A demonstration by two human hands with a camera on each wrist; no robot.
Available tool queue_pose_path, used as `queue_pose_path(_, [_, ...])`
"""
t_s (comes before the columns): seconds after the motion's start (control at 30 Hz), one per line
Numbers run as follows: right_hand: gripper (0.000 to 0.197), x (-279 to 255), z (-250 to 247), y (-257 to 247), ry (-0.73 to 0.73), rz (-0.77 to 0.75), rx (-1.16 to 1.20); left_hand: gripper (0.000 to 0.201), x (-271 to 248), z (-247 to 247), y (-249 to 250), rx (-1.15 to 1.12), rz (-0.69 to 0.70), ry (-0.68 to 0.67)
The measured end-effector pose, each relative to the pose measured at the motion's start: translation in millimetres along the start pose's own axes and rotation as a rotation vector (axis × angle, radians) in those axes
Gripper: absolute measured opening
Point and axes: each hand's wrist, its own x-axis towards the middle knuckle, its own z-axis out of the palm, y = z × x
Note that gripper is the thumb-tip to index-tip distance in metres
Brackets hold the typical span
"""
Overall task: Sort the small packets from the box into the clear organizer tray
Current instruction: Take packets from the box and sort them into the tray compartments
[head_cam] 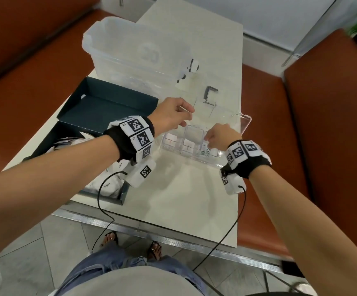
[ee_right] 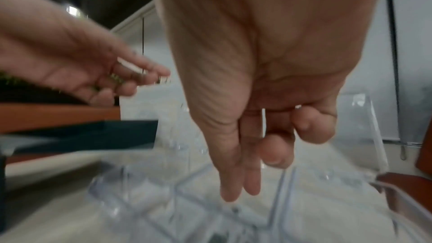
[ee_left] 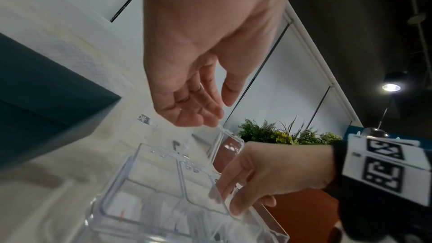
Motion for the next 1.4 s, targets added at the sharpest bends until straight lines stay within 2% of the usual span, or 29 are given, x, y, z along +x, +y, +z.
queue_pose_path(0.07, [0.04,3.6,11.1,-2.4,-0.044,0.004,-0.121,0.022,-2.7,5.7,-0.6,0.026,0.0,-0.023])
queue_pose_path(0.17, [0.037,9.7,20.5,-2.8,-0.07,0.014,-0.199,0.02,-5.3,8.0,-3.5,0.039,-0.004,-0.035])
queue_pose_path(0.43, [0.034,15.4,22.9,2.6,-0.038,-0.025,-0.16,0.018,-10.2,3.0,-11.5,0.018,-0.028,-0.008])
queue_pose_path(0.6, [0.051,8.7,12.1,0.9,-0.108,-0.006,-0.024,0.018,-15.0,-0.3,-14.7,-0.005,-0.035,0.031])
queue_pose_path(0.67, [0.05,2.3,4.8,2.9,-0.06,-0.011,0.034,0.017,-18.0,-4.5,-15.5,-0.009,-0.033,0.049])
queue_pose_path(0.8, [0.032,-18.2,-20.2,-3.8,0.118,-0.09,0.163,0.016,-25.0,-21.2,-12.6,-0.015,-0.013,0.074])
queue_pose_path(0.93, [0.024,-37.7,-45.6,-40.6,0.215,-0.244,0.299,0.013,-36.3,-57.8,-6.7,0.015,0.04,0.061])
queue_pose_path(1.13, [0.021,-40.4,-54.8,-123.1,0.225,-0.403,0.386,0.015,-59.4,-146.4,-19.9,0.155,0.057,0.098])
queue_pose_path(1.27, [0.021,-36.5,-40.5,-172.8,0.155,-0.446,0.374,0.013,-73.1,-197.9,-45.7,0.279,0.03,0.146])
queue_pose_path(1.4, [0.022,-34.4,-13.4,-212.8,0.048,-0.472,0.297,0.025,-82.2,-228.7,-76.6,0.445,-0.044,0.174])
